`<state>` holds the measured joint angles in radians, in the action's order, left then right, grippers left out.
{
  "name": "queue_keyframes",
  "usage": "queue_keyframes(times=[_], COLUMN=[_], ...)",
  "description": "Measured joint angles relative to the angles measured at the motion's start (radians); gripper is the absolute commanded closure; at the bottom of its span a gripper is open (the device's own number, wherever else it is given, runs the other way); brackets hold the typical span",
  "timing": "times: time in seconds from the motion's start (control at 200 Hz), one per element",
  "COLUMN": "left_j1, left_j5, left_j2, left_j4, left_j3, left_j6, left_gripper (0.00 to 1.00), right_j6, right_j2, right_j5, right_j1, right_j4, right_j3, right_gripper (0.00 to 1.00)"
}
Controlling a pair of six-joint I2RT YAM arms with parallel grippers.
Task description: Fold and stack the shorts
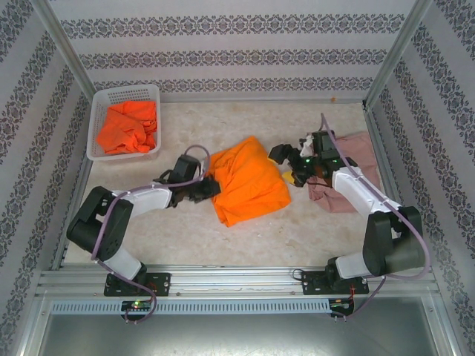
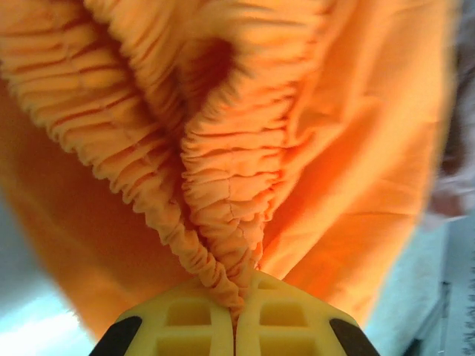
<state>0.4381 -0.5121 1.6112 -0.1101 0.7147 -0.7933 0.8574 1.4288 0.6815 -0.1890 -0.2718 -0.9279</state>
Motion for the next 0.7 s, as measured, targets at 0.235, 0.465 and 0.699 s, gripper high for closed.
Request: queue_keyframes(times=[0.235, 0.465, 0.699], left_j1=[-0.004, -0.031, -0.041], left_j5=[0.018, 0.058, 0.061], left_j2=[-0.002, -0.165, -0.226], left_j4=[-0.088, -0.013, 0.055], left_j3=[-0.082, -0.048, 0.151], left_j6=[0.003, 0.021, 0.056], left_gripper=[0.64, 0.33, 0.38], right_j6=[0.002, 0.013, 0.054], right_j2=[0.052, 0.116, 0.163], right_j5=[0.014, 0.016, 0.016], right_j1=[-0.092, -0.163, -0.212], right_j4=[0.002, 0.010, 0.075], right_j3=[0.001, -0.051, -0.074], right_gripper=[0.02, 0.02, 0.02])
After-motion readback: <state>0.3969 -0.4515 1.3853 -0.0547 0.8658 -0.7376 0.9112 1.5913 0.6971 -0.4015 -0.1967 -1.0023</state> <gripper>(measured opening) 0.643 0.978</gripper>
